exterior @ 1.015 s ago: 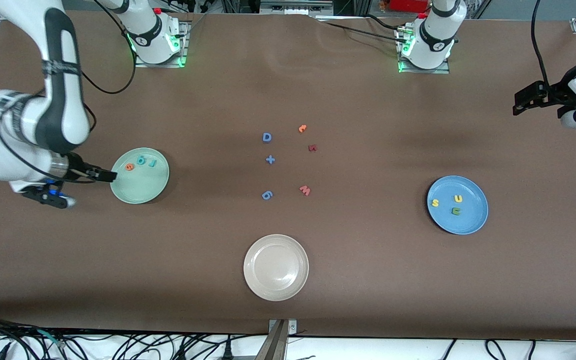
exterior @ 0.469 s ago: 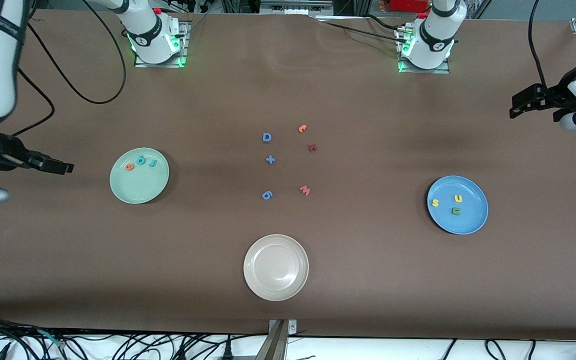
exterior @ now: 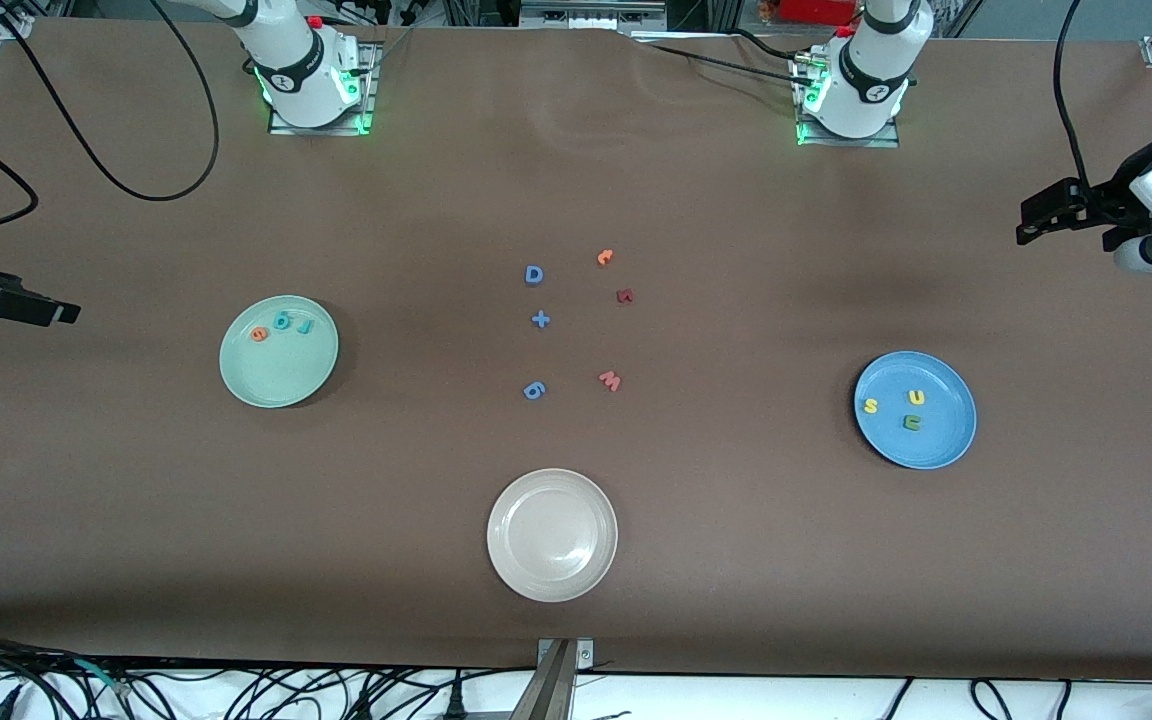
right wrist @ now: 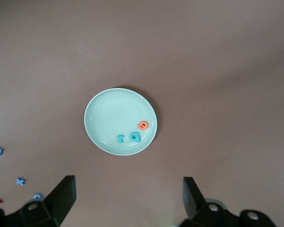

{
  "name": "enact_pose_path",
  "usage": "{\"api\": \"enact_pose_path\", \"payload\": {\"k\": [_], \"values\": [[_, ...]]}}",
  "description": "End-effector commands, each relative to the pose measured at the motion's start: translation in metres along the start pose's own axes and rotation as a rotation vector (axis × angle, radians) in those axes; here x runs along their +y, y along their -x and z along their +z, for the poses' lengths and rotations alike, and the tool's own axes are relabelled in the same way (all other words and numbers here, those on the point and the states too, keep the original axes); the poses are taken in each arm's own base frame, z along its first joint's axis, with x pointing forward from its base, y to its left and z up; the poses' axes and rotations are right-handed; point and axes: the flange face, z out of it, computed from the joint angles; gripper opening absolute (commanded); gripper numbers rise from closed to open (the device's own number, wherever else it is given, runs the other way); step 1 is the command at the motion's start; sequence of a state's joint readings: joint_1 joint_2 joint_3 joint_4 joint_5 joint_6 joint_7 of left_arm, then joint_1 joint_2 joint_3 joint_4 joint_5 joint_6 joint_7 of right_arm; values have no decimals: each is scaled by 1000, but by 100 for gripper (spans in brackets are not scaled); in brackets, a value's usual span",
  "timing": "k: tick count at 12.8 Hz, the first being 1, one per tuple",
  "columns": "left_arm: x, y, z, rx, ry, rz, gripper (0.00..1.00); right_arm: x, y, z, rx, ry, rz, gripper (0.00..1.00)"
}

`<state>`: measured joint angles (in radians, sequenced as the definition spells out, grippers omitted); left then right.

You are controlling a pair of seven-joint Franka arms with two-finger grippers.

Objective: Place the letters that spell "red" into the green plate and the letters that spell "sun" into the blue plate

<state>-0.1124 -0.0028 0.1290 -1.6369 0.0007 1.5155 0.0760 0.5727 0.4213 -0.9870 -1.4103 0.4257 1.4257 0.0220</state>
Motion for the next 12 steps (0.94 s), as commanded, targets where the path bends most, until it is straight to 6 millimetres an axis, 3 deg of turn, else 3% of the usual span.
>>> {"api": "enact_pose_path", "payload": {"k": [1,3,5,7,9,12], "values": [[1,-10,0,21,22,-5,100,11,6,-19,-10,-75,-41,100],[1,-10,0,21,24,-6,100,29,6,-24,-51,-154,-30,100],[0,-11,1,20,23,6,100,42,-1,-17,-89,-181,-23,100],[2,-12,0,21,23,9,100,42,-7,-29,-68,-189,-46,99],[5,-18,-10,44,18,15,100,37,-10,-24,-83,-164,-69,99],[6,-32,-12,53,11,15,100,22,7,-33,-83,-16,-151,99]]}}
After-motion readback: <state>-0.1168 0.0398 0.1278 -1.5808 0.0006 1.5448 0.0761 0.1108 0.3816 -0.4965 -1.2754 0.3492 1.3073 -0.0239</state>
